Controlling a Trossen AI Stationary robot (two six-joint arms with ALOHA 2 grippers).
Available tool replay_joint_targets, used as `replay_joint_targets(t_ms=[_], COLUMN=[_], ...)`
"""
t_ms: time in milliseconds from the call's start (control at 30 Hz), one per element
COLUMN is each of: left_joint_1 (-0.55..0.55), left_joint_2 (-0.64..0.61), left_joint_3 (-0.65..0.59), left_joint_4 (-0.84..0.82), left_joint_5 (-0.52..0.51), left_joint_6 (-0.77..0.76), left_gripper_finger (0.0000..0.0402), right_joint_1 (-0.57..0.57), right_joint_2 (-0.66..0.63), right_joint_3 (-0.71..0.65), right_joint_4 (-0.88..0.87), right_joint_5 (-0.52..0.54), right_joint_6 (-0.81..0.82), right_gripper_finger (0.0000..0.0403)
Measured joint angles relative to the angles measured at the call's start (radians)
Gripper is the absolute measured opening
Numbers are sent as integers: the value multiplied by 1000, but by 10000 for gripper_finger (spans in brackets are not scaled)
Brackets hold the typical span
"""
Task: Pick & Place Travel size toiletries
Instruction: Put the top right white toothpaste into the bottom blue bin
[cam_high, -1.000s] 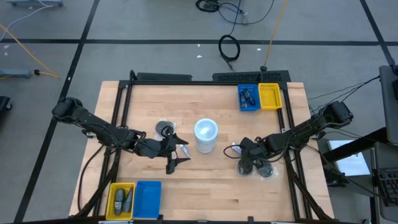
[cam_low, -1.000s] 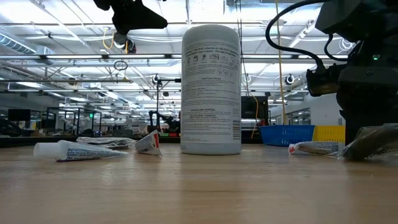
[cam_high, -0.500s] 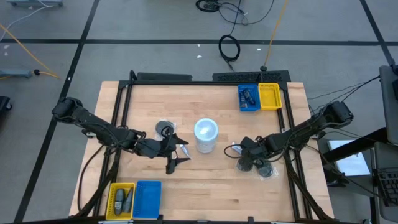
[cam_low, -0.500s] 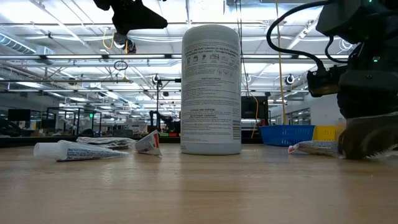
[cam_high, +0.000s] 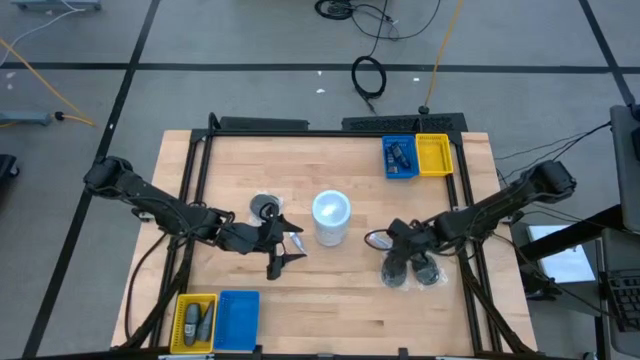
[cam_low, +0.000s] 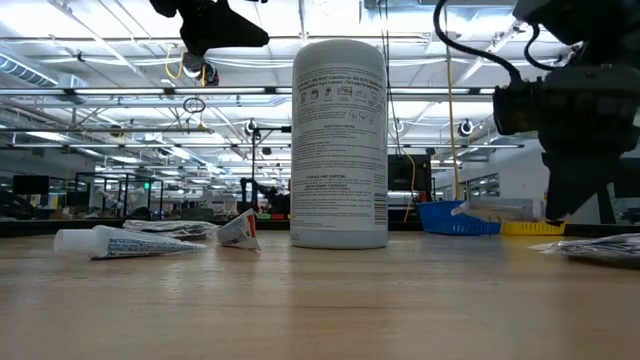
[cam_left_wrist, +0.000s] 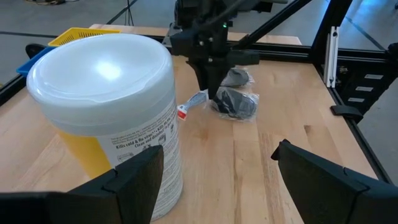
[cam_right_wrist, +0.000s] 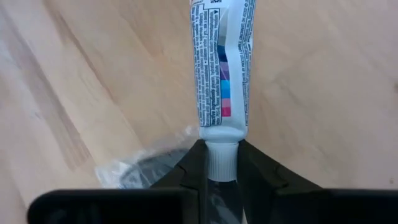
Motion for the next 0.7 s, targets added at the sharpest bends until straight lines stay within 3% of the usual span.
replay_joint_targets(t_ms=[333,700], left_joint_1=[0,0], left_joint_2=[0,0], left_joint_3=[0,0], left_joint_4=[-3,0], left_joint_5=[0,-2], left_joint_6=[1,1], left_gripper_finger=[310,310], right_joint_1=[0,0], right_joint_2=[-93,-187], right_joint_3=[1,2], right_joint_4=[111,391], right_joint_5=[48,70], right_joint_6=[-92,-285], right_gripper_finger=[50,50])
